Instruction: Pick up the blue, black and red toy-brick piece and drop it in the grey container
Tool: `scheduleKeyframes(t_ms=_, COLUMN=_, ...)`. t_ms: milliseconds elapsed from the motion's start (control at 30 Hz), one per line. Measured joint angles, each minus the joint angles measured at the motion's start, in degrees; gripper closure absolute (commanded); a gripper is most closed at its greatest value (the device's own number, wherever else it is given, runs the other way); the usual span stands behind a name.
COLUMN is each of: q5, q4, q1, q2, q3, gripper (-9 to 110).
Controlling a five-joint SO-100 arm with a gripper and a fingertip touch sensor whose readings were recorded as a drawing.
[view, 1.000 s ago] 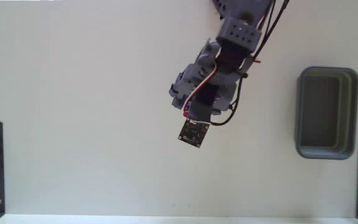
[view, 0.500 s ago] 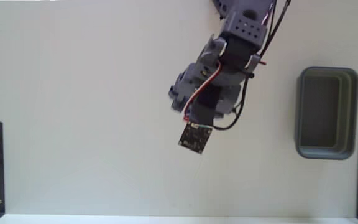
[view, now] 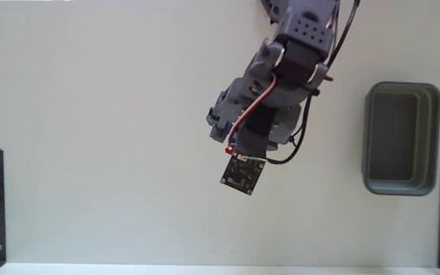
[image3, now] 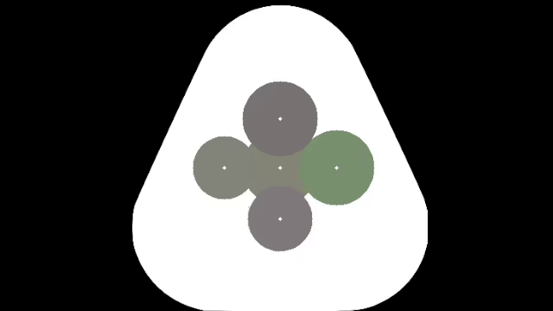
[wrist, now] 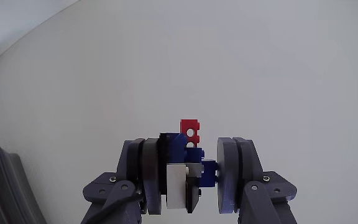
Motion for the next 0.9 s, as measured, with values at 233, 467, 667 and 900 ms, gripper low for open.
scheduleKeyframes(t_ms=233, q5=0.0, q4=0.0, q1=-0.2, q2=-1.0, q3=-0.1, gripper=58)
scheduleKeyframes(t_ms=467, q5=0.0, q4=0.0, q1=-2.9, q2=-2.1, q3=-0.1, gripper=58)
scheduleKeyframes(t_ms=667, q5=0.0, q4=0.0, q1=-6.8, q2=-3.0, q3=-1.2, gripper=58)
scheduleKeyframes(t_ms=900, q5=0.0, q4=0.0, q1=-12.1, q2=-4.9, q3=-2.1, gripper=58)
